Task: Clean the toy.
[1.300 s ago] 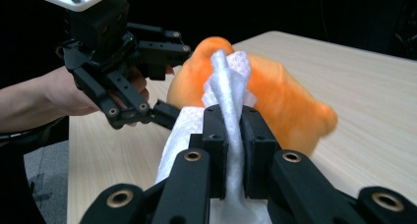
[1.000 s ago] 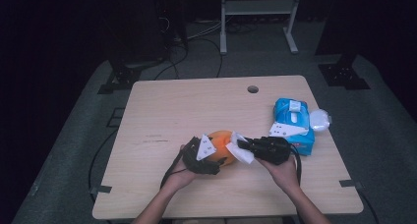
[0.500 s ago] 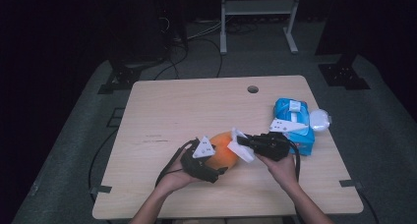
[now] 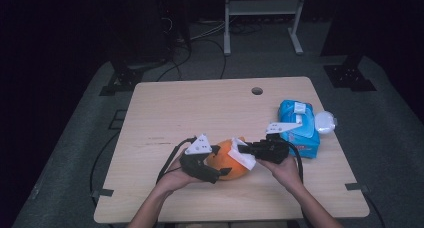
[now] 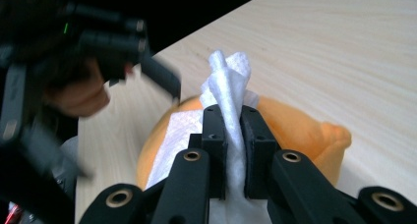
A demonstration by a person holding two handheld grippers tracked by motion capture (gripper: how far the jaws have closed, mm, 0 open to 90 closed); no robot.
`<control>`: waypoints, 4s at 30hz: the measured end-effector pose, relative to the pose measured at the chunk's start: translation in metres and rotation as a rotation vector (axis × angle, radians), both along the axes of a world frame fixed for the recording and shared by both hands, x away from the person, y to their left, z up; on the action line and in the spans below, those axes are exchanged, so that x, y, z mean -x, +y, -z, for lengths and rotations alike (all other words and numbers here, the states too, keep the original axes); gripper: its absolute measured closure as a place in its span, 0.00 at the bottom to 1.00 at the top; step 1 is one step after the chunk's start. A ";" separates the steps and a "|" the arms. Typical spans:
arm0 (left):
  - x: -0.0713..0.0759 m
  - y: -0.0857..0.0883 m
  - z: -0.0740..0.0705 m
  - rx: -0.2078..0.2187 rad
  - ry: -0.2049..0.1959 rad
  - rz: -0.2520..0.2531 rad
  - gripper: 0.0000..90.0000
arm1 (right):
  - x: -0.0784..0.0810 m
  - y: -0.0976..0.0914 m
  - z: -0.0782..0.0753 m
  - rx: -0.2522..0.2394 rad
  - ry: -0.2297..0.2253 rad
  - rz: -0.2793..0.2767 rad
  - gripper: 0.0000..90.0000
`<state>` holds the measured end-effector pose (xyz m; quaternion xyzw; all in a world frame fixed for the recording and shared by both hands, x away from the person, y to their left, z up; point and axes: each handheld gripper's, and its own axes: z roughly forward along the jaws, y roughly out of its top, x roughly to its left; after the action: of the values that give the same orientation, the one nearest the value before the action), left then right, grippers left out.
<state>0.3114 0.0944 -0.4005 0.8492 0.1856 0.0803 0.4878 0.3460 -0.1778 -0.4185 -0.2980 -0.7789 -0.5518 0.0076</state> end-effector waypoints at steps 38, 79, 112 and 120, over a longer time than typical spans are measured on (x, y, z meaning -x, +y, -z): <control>-0.007 -0.023 0.037 0.037 -0.045 -0.038 0.27 | 0.045 -0.137 0.035 0.252 -0.031 0.193 0.73; -0.002 0.012 0.012 0.060 -0.064 -0.089 0.15 | 0.040 -0.134 0.032 0.208 -0.068 0.215 0.48; 0.005 0.064 0.018 0.045 -0.025 -0.200 0.14 | 0.040 -0.133 0.031 0.213 -0.077 0.217 0.45; 0.007 0.075 0.022 0.039 -0.015 -0.220 0.14 | 0.040 -0.131 0.032 0.222 -0.072 0.215 0.45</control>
<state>0.3043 0.1691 -0.4224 0.8134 0.2755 0.1362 0.4939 0.3056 -0.3092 -0.4508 -0.3585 -0.7984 -0.4704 -0.1126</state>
